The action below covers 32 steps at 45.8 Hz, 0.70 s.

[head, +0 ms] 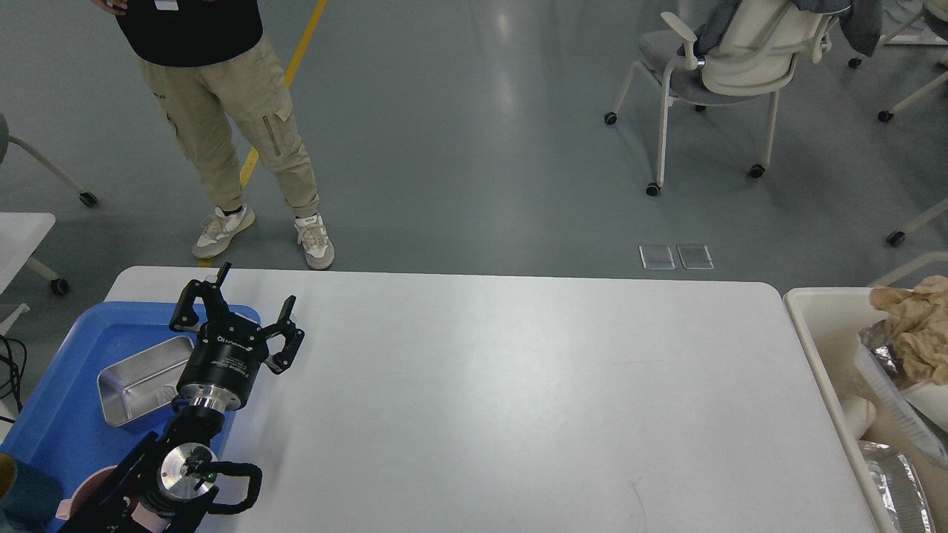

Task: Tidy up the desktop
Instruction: 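Carry the loaded foil tray into the white bin with the right gripper, then release the tray and lift the right gripper out of the white bin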

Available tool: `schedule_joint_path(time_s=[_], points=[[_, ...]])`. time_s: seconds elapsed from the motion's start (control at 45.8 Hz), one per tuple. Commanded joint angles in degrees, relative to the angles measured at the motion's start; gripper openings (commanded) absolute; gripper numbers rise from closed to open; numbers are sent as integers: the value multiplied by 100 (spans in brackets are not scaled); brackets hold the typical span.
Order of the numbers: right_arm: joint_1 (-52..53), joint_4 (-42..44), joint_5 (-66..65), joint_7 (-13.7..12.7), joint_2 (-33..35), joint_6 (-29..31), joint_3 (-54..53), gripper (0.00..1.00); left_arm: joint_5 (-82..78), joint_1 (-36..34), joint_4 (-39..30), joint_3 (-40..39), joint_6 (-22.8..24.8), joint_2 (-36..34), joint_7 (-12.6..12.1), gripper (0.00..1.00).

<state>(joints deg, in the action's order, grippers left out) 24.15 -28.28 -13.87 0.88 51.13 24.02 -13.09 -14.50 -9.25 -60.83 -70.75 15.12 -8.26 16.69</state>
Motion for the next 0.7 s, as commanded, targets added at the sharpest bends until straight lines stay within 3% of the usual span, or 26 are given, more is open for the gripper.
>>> schedule_joint_path(time_s=[0.0, 0.044, 0.197, 0.328, 0.568, 0.677], points=[[-42, 735, 60, 9, -348, -90, -9, 51, 0, 2, 1, 0, 0, 0, 0, 98], [-50, 1208, 60, 9, -603, -283, -35, 100, 0, 2, 1, 0, 0, 0, 0, 98], [20, 2730, 60, 35, -1816, -504, -62, 100, 0, 2, 28, 0, 0, 0, 0, 98], [29, 2767, 68, 35, -1887, -399, -62, 100, 0, 2, 28, 0, 0, -9, 0, 98], [283, 2784, 95, 26, -1843, 814, -71, 100, 0, 37, 45, 0, 105, -62, 0, 98], [432, 2784, 86, 26, -1834, 955, -71, 100, 0, 37, 72, -9, 114, -70, 0, 98]])
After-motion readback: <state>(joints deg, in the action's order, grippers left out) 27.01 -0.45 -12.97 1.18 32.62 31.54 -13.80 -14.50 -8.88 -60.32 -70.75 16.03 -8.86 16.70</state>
